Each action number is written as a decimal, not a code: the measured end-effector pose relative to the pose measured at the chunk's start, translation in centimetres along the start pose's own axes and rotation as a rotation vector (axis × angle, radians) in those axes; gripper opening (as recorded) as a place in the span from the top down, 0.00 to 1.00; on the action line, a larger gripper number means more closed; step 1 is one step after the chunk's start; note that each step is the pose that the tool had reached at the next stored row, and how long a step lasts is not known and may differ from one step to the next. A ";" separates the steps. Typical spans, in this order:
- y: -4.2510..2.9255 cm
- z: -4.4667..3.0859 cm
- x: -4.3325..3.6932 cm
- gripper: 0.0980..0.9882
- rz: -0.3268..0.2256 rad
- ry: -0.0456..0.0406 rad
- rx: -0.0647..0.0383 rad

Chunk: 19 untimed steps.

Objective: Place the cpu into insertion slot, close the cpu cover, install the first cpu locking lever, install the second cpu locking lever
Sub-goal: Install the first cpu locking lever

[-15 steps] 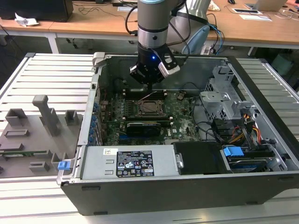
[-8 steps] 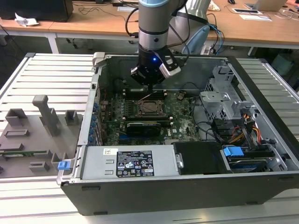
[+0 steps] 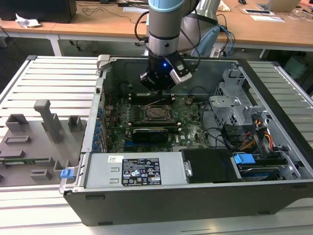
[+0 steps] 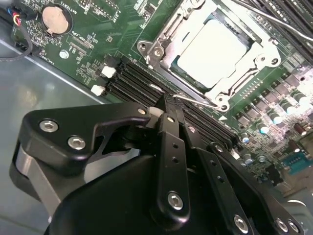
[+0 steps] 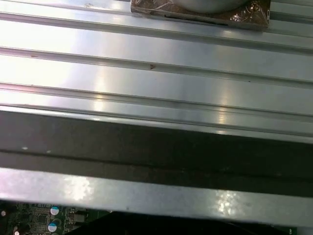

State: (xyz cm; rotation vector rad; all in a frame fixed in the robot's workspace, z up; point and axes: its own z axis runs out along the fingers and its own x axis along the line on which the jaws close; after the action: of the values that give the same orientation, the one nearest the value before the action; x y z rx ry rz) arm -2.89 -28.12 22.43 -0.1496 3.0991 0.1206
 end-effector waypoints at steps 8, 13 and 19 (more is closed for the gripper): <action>-0.13 1.03 -0.51 0.99 0.000 0.0010 0.001; -0.18 1.53 -0.60 0.99 0.003 0.0017 0.004; -0.22 1.84 -0.78 0.99 0.005 0.0026 0.007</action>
State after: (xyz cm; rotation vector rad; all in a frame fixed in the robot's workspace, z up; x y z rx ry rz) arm -2.03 -28.12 20.61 -0.1417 3.1024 0.1095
